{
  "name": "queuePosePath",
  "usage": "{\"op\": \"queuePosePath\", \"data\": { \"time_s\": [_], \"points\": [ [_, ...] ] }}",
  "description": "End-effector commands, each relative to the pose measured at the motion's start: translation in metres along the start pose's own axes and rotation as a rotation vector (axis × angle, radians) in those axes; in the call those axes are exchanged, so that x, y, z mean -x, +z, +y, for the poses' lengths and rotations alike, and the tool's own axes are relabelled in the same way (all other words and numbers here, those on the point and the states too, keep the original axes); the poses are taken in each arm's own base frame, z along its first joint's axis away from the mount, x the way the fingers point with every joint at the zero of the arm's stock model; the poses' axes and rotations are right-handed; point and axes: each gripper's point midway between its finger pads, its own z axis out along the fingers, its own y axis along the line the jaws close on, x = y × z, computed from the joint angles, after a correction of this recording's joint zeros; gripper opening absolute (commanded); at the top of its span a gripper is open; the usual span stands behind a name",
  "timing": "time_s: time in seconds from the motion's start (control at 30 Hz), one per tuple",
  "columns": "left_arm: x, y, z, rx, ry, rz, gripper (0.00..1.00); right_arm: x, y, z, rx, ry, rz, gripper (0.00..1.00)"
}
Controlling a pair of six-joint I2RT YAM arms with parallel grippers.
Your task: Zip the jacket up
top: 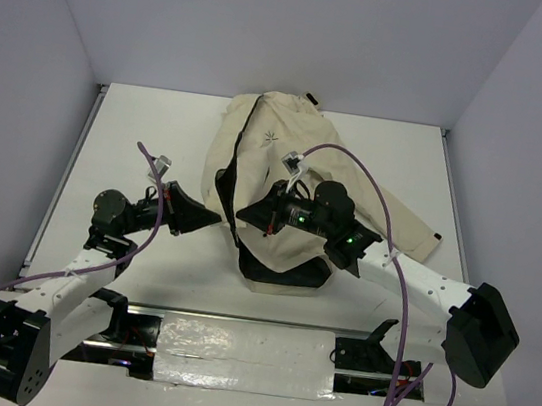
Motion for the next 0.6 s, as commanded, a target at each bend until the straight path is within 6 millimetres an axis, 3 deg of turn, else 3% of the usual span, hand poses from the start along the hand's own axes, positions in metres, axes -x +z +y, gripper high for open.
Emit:
{"op": "queuePosePath", "data": {
  "time_s": [0.0, 0.57],
  "points": [
    [0.008, 0.001, -0.014, -0.05, 0.073, -0.02, 0.0, 0.016, 0.0, 0.02, 0.073, -0.044, -0.063, 0.0],
    [0.001, 0.0, -0.025, -0.116, 0.074, 0.021, 0.0, 0.031, 0.009, 0.028, 0.123, -0.068, -0.122, 0.0]
  ]
}}
